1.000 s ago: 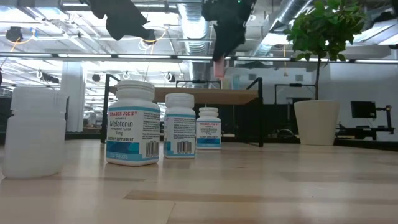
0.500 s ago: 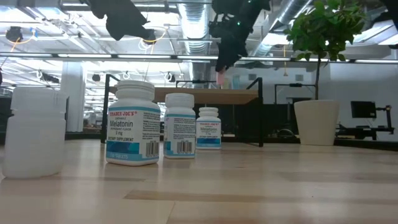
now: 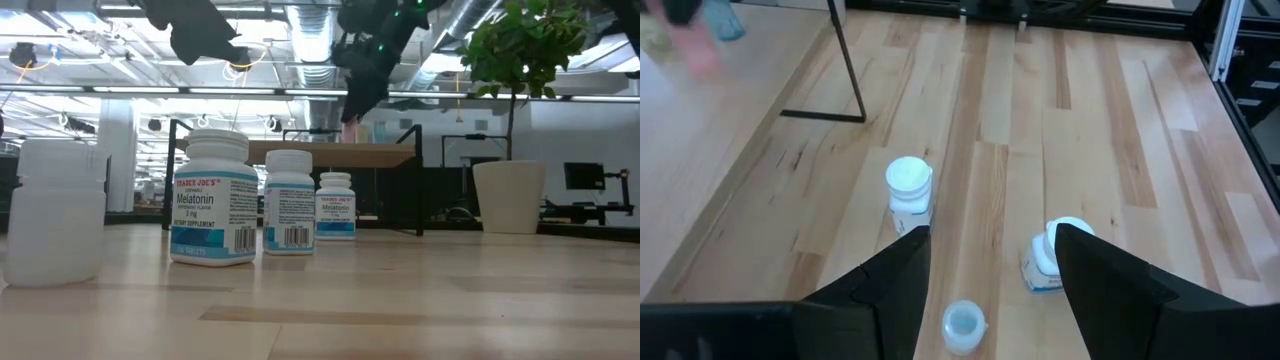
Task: Pick and place medicine bottles onto shelf by color
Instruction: Put the pink pill bottle on the shelf, then put the middle transparent pill bottle on the shelf
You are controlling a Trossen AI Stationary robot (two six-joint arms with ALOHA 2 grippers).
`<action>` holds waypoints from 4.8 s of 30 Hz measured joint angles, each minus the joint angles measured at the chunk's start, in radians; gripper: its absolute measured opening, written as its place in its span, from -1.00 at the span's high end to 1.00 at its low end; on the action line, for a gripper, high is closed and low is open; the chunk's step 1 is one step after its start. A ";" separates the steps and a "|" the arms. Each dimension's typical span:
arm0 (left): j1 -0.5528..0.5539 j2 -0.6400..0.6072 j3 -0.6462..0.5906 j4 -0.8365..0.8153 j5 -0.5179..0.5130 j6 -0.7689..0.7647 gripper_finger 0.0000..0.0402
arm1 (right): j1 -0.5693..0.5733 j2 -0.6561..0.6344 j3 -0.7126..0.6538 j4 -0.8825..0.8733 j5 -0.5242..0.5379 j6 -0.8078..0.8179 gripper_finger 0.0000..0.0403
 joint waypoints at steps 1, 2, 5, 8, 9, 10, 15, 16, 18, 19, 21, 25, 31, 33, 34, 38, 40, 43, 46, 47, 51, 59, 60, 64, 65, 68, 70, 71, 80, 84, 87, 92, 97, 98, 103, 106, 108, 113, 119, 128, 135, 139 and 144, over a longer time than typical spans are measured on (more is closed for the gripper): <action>0.000 0.000 0.000 0.000 0.000 0.000 -0.01 | -0.001 0.008 -0.001 -0.005 0.000 0.002 0.44; 0.000 0.000 0.000 0.000 0.000 -0.001 -0.01 | -0.005 0.016 0.000 0.005 0.001 0.010 0.44; 0.000 0.000 0.000 0.000 0.000 -0.001 -0.01 | -0.010 0.029 0.004 0.013 0.001 0.029 0.44; 0.000 0.000 0.000 0.000 0.001 -0.003 -0.01 | -0.011 0.028 0.003 0.034 0.012 0.030 0.44; 0.000 0.000 0.000 0.000 0.001 -0.003 -0.01 | -0.011 0.025 0.001 0.040 0.013 0.030 0.44; 0.000 0.000 0.000 0.000 0.001 -0.003 -0.01 | -0.011 0.020 0.000 0.036 0.013 0.030 0.44; 0.000 0.000 0.000 0.000 0.001 -0.003 -0.01 | -0.019 0.012 0.000 0.002 0.020 0.038 0.44; 0.000 0.000 0.000 0.000 0.001 -0.003 -0.01 | -0.024 0.013 0.000 0.000 0.020 0.041 0.44; 0.000 0.000 0.000 0.000 0.001 -0.003 -0.01 | -0.026 0.018 0.000 -0.002 0.023 0.041 0.44; 0.000 0.000 0.000 0.000 0.000 -0.003 -0.01 | -0.026 0.021 0.002 0.003 0.028 0.041 0.44; 0.000 0.000 0.000 0.000 0.001 -0.003 -0.01 | -0.025 0.022 0.002 0.004 0.039 0.040 0.44; 0.000 0.000 0.000 0.000 0.001 -0.003 -0.01 | -0.025 0.024 0.002 0.023 0.039 0.040 0.44; -0.001 0.000 0.000 0.000 0.001 -0.003 -0.01 | -0.025 0.025 0.001 0.026 0.038 0.033 0.27; -0.001 0.000 0.000 0.000 0.001 -0.003 -0.01 | -0.025 0.026 0.000 0.018 0.038 0.033 0.17; -0.001 0.000 0.000 0.000 0.001 -0.003 -0.01 | -0.025 0.028 0.000 0.019 0.037 0.032 0.12; -0.001 0.000 0.000 0.000 0.001 -0.003 -0.01 | -0.025 0.028 0.005 0.014 0.042 0.030 -0.03; -0.001 0.000 0.000 0.000 0.001 -0.003 -0.01 | -0.025 0.028 0.024 -0.006 0.063 0.030 -0.08; -0.001 0.000 0.000 0.000 0.001 -0.003 -0.01 | -0.025 0.027 0.056 -0.011 0.066 0.030 -0.11; -0.001 0.000 0.000 0.000 0.000 -0.003 -0.01 | -0.023 0.027 0.108 -0.052 0.066 0.030 -0.12; -0.001 0.000 0.000 0.000 0.001 -0.003 -0.01 | -0.023 0.027 0.130 -0.065 0.066 0.030 -0.11; -0.001 0.000 0.000 0.000 0.000 -0.003 -0.01 | -0.011 0.026 0.214 -0.165 0.065 0.055 -0.09; -0.001 0.000 0.000 -0.004 0.000 -0.008 -0.01 | 0.046 0.021 0.327 -0.500 0.055 0.094 -0.04; -0.001 0.000 0.000 -0.008 0.000 -0.013 -0.01 | 0.055 0.019 0.327 -0.539 0.054 0.094 -0.04; -0.001 0.000 0.000 -0.015 0.001 -0.040 -0.01 | 0.089 0.015 0.327 -0.649 0.054 0.093 -0.01; -0.001 0.000 0.000 -0.017 0.001 -0.047 -0.01 | 0.095 0.011 0.326 -0.669 0.054 0.093 0.00; -0.001 0.000 0.000 -0.025 0.000 -0.056 -0.01 | 0.121 -0.007 0.326 -0.717 0.054 0.094 0.02; -0.001 0.000 0.000 -0.033 0.000 -0.058 -0.01 | 0.136 -0.035 0.312 -0.725 0.054 0.098 0.04; -0.001 0.000 0.000 -0.040 0.000 -0.059 -0.01 | 0.146 -0.055 0.299 -0.724 0.055 0.100 0.05; 0.000 0.000 0.000 -0.084 0.055 -0.108 -0.01 | 0.241 -0.342 0.079 -0.661 0.058 0.243 0.12; -0.028 0.000 0.000 -0.146 0.171 -0.043 -0.01 | 0.330 -0.490 -0.073 -0.605 0.058 0.341 0.13; -0.080 0.000 0.000 -0.183 0.182 -0.019 -0.01 | 0.412 -0.594 -0.192 -0.550 0.058 0.429 0.13; -0.182 0.000 0.000 -0.233 0.162 -0.117 -0.01 | 0.551 -0.730 -0.375 -0.418 0.096 0.583 0.13; -0.275 0.000 0.000 -0.353 0.163 -0.252 -0.01 | 0.661 -0.801 -0.499 -0.320 0.178 0.688 0.13; -0.292 0.000 0.000 -0.383 0.163 -0.275 -0.01 | 0.676 -0.806 -0.515 -0.300 0.193 0.704 0.13; -0.359 0.018 0.000 -0.479 0.109 -0.349 -0.01 | 0.728 -0.800 -0.549 -0.257 0.225 0.742 0.14; -0.369 0.040 0.000 -0.493 0.096 -0.405 -0.04 | 0.745 -0.781 -0.552 -0.245 0.225 0.741 0.14; -0.369 0.059 0.000 -0.495 0.110 -0.421 -0.08 | 0.751 -0.770 -0.551 -0.237 0.226 0.741 0.14; -0.371 0.137 0.000 -0.515 0.126 -0.434 -0.25 | 0.763 -0.754 -0.551 -0.211 0.249 0.738 0.16; -0.371 0.274 0.000 -0.499 0.103 -0.400 -0.40 | 0.778 -0.742 -0.551 -0.222 0.272 0.737 0.16; -0.351 0.445 0.000 -0.437 0.001 -0.366 -0.38 | 0.783 -0.743 -0.551 -0.223 0.272 0.735 0.16; -0.330 0.458 0.001 -0.398 0.002 -0.316 -0.36 | 0.783 -0.743 -0.551 -0.223 0.272 0.735 0.16; -0.328 0.457 0.001 -0.392 0.002 -0.312 -0.26 | 0.783 -0.743 -0.551 -0.223 0.272 0.733 0.16; -0.328 0.457 0.001 -0.364 0.002 -0.312 0.06 | 0.783 -0.743 -0.551 -0.223 0.272 0.732 0.16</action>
